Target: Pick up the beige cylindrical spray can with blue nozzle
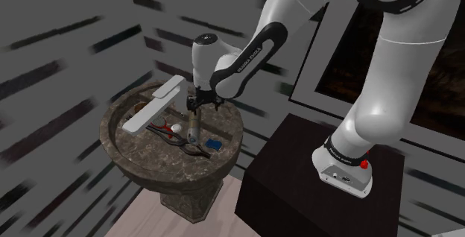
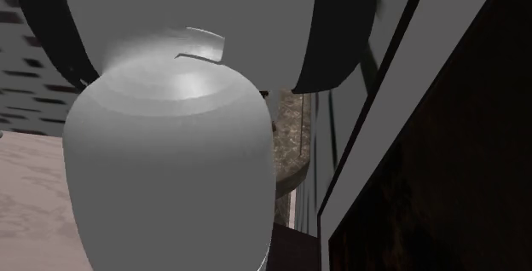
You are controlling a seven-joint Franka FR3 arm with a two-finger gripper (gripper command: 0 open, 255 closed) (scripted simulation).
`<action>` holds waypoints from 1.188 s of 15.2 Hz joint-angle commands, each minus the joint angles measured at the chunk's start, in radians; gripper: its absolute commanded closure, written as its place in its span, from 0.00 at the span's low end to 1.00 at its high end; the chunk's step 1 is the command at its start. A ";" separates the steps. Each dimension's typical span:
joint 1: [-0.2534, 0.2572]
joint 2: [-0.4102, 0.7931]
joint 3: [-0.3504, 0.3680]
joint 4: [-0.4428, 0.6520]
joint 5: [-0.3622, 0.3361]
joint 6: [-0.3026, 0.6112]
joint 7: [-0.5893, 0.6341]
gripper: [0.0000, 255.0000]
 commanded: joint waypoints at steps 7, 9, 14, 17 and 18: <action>0.139 0.332 -0.130 0.285 -0.141 0.030 0.213 0.00; 0.146 0.354 -0.138 0.300 -0.146 0.037 0.220 0.00; 0.162 0.415 -0.159 0.322 -0.164 0.077 0.237 0.00; 0.167 0.434 -0.165 0.330 -0.169 0.088 0.242 0.00; 0.168 0.433 -0.166 0.328 -0.170 0.090 0.243 1.00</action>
